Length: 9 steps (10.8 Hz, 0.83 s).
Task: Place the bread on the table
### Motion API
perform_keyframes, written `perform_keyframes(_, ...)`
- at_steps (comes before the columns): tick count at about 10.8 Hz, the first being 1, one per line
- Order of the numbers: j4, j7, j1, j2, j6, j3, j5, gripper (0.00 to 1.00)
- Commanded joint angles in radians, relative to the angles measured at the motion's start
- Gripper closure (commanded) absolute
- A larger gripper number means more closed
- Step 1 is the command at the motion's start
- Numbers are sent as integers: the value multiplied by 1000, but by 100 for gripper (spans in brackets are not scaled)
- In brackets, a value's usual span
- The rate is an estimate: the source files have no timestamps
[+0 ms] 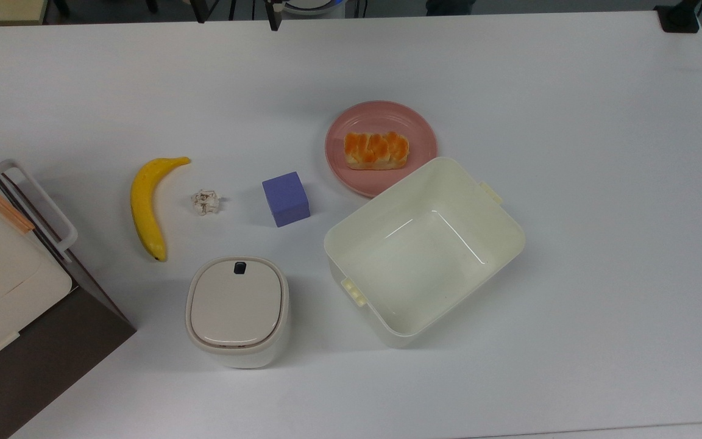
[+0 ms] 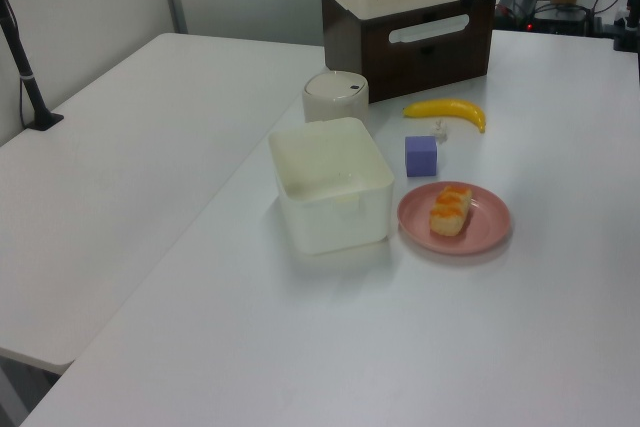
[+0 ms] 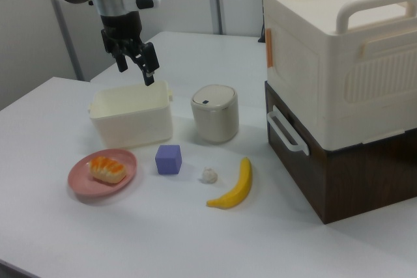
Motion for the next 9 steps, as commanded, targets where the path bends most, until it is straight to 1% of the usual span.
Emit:
perform_keyframes(1, -1, -8, -2, -11, -31, -4, 19, 0)
perform_keyframes(9, -1, -16, -8, -11, -32, -6, 16, 0)
